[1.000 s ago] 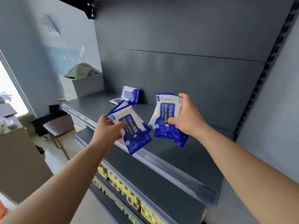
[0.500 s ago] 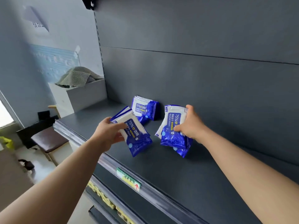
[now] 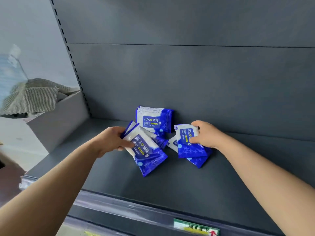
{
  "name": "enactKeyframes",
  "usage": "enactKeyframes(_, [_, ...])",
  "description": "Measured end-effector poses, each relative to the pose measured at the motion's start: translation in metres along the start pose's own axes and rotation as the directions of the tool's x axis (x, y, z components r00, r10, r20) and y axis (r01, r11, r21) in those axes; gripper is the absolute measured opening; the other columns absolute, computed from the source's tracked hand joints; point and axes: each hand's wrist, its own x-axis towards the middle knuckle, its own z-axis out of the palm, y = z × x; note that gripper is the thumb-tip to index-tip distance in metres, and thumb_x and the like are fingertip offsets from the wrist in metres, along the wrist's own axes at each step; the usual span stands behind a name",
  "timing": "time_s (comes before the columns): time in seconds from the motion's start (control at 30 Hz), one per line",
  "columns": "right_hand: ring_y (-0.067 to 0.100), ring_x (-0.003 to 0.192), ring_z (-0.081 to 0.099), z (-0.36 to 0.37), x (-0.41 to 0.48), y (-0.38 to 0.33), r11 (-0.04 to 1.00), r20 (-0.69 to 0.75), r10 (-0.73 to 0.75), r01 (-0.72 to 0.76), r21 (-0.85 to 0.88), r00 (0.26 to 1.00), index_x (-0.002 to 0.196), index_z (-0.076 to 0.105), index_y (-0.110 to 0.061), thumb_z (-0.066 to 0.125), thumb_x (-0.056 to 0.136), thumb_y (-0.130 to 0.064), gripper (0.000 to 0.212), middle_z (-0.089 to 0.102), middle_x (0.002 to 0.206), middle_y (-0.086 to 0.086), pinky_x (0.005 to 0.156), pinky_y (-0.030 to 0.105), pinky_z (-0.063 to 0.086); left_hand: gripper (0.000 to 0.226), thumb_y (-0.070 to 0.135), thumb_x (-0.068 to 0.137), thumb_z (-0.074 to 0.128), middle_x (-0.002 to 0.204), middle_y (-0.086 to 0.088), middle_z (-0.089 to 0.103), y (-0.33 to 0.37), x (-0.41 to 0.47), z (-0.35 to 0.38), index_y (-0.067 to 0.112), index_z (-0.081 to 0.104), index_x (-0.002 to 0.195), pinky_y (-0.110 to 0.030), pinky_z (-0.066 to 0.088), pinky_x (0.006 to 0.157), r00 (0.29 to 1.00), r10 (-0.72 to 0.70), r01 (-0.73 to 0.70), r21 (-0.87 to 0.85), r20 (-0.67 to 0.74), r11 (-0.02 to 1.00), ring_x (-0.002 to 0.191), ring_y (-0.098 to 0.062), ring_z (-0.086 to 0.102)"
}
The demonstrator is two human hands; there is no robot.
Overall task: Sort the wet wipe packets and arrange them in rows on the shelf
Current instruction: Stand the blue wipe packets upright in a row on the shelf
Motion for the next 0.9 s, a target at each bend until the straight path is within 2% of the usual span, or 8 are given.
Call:
enactKeyframes(0.1, [0.02, 0.112, 0.056, 0.007, -0.005, -0.005, 0.999, -0.046, 0.027, -0.028, -0.038, 0.999, 0.14, 0.043, -0.02, 0.072, 0.08, -0.018, 0.067, 0.054, 0.133, 0.002, 0.089, 0.03, 0.046, 0.023, 0.011, 0.074, 0.079, 0.09, -0.002, 0.074, -0.01, 0.017, -0.003, 0.017, 0.068, 0.093, -0.033, 0.052, 0.075, 0.999, 0.036, -0.039, 0.104, 0.034, 0.994, 0.082, -0.02, 0.067])
enactKeyframes(0.2, [0.02, 0.114, 0.052, 0.015, -0.01, -0.014, 0.993, -0.068, 0.034, -0.042, -0.112, 0.997, 0.138, 0.045, -0.02, 0.066, 0.085, -0.024, 0.057, 0.051, 0.134, 0.002, 0.082, 0.025, 0.04, 0.017, 0.016, 0.074, 0.079, 0.082, -0.001, 0.071, -0.016, 0.028, -0.002, 0.015, 0.069, 0.087, -0.026, 0.046, 0.066, 0.998, 0.03, -0.024, 0.128, -0.051, 0.992, 0.071, -0.017, 0.062])
enactKeyframes(0.3, [0.02, 0.112, 0.052, 0.017, -0.011, -0.021, 0.985, -0.039, 0.109, -0.113, -0.129, 0.993, 0.136, 0.044, -0.016, 0.069, 0.083, -0.036, 0.062, 0.051, 0.131, 0.002, 0.086, 0.028, 0.043, 0.019, 0.02, 0.073, 0.076, 0.086, -0.005, 0.073, -0.014, 0.04, -0.004, 0.012, 0.071, 0.089, -0.025, 0.05, 0.064, 0.995, -0.027, 0.034, 0.071, -0.098, 0.997, 0.075, -0.019, 0.067])
enactKeyframes(0.4, [0.021, 0.109, 0.054, 0.014, -0.011, -0.024, 0.977, -0.033, 0.163, -0.166, -0.132, 0.986, 0.13, 0.045, -0.011, 0.074, 0.078, -0.04, 0.067, 0.053, 0.124, 0.002, 0.092, 0.035, 0.046, 0.029, 0.031, 0.069, 0.082, 0.086, -0.004, 0.073, -0.006, 0.048, -0.004, 0.014, 0.071, 0.089, -0.029, 0.052, 0.067, 0.997, -0.039, 0.047, 0.117, -0.068, 0.992, 0.077, -0.02, 0.069])
enactKeyframes(0.53, [0.016, 0.099, 0.052, 0.011, -0.012, -0.025, 0.986, 0.017, 0.165, -0.164, -0.039, 0.986, 0.142, 0.033, -0.015, 0.08, 0.075, -0.032, 0.084, 0.046, 0.11, -0.006, 0.083, 0.028, 0.044, 0.034, 0.031, 0.064, 0.087, 0.086, -0.001, 0.074, -0.002, 0.056, -0.003, 0.015, 0.071, 0.089, -0.034, 0.056, 0.075, 1.0, -0.005, 0.003, 0.187, 0.012, 0.982, 0.08, -0.019, 0.071])
enactKeyframes(0.7, [0.016, 0.102, 0.057, 0.007, -0.01, -0.019, 0.99, -0.024, 0.115, -0.113, 0.08, 0.993, 0.147, 0.023, -0.027, 0.083, 0.07, -0.019, 0.098, 0.053, 0.117, -0.007, 0.087, 0.03, 0.047, 0.029, 0.022, 0.067, 0.086, 0.085, 0.003, 0.074, -0.007, 0.052, -0.003, 0.017, 0.068, 0.089, -0.035, 0.057, 0.074, 0.992, 0.123, -0.123, 0.117, 0.002, 0.986, 0.078, -0.018, 0.071])
enactKeyframes(0.8, [0.016, 0.1, 0.061, 0.001, -0.01, -0.013, 0.984, -0.124, 0.106, -0.086, 0.155, 0.987, 0.138, 0.033, -0.029, 0.082, 0.069, -0.016, 0.085, 0.059, 0.117, -0.006, 0.088, 0.035, 0.051, 0.033, 0.021, 0.069, 0.085, 0.085, 0.003, 0.072, -0.003, 0.054, 0.006, 0.016, 0.065, 0.094, -0.033, 0.054, 0.07, 0.957, 0.247, -0.24, 0.065, -0.151, 0.969, 0.076, -0.018, 0.068])
enactKeyframes(0.9, [0.018, 0.094, 0.062, -0.011, -0.011, -0.009, 0.973, -0.239, 0.142, -0.092, 0.21, 0.961, 0.115, 0.049, -0.018, 0.08, 0.072, -0.015, 0.053, 0.062, 0.109, -0.001, 0.081, 0.035, 0.051, 0.028, 0.019, 0.075, 0.08, 0.085, 0.002, 0.068, 0.002, 0.065, 0.016, 0.011, 0.059, 0.093, -0.025, 0.046, 0.058, 0.922, 0.265, -0.275, 0.007, -0.281, 0.962, 0.069, -0.013, 0.062])
